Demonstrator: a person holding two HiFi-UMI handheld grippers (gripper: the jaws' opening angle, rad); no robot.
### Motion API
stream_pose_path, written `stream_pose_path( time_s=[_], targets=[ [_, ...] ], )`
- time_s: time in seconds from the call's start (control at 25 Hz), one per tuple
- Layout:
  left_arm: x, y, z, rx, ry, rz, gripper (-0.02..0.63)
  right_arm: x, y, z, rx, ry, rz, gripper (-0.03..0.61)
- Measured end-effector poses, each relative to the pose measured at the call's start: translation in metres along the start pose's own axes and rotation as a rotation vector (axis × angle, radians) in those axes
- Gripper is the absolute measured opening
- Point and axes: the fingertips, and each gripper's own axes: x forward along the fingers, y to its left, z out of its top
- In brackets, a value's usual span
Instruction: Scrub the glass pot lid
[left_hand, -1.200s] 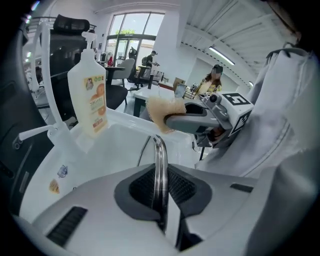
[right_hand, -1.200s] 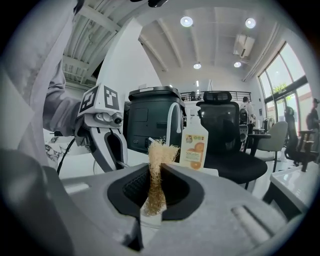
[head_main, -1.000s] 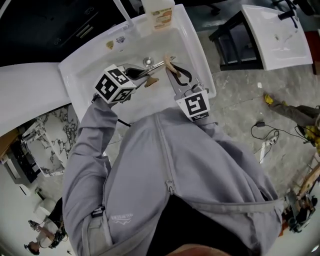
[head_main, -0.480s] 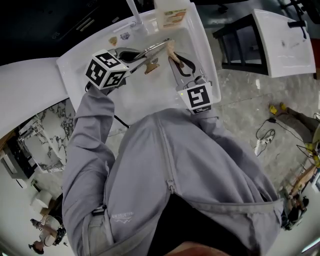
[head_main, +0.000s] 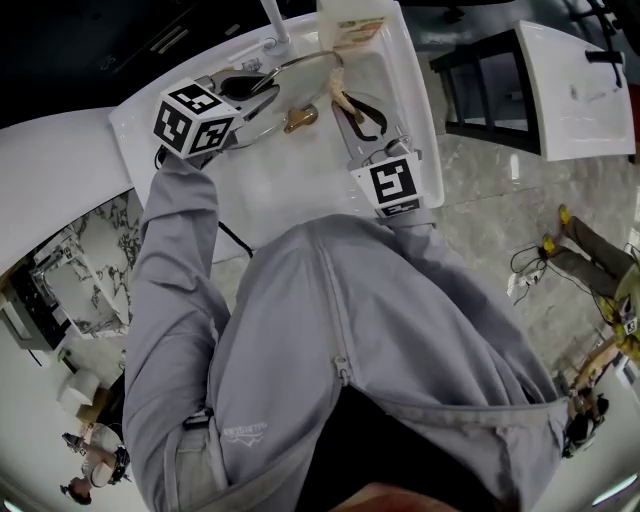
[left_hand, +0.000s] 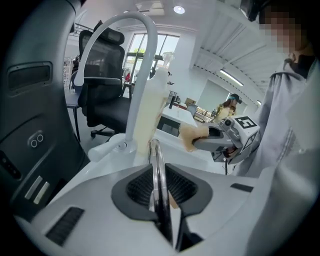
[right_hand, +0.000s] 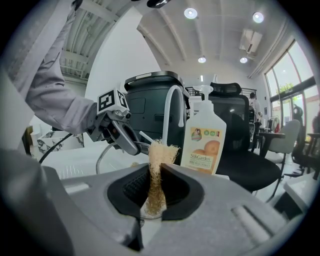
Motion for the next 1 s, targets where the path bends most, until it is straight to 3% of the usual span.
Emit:
stream_pose_path(
  time_s=[0.32,0.48,0.64,1.0],
  targets=[
    [0.001,0.014,0.006,0.022,-0.119,-0.090,0.051,0.009,0.002,-0.004,0.004,0.010,0.015,0.035],
    [0.008,0.019,0.008,-0.043,-0.192,-0.147,0.051,0.011,0.002,-0.005,0.007,0.012,0.017,0.035],
    [0.012,0.024,0.001,-0.128,-0.215,-0.193,0.051,0.012,0.003,-0.007,0.008,0.019,0.020,0.035],
    [0.017,0.030,-0.015,-0.202,-0.205,-0.234,0.061,0.014,0.015,-0.019,0.010,0.051,0.038,0.035]
  ],
)
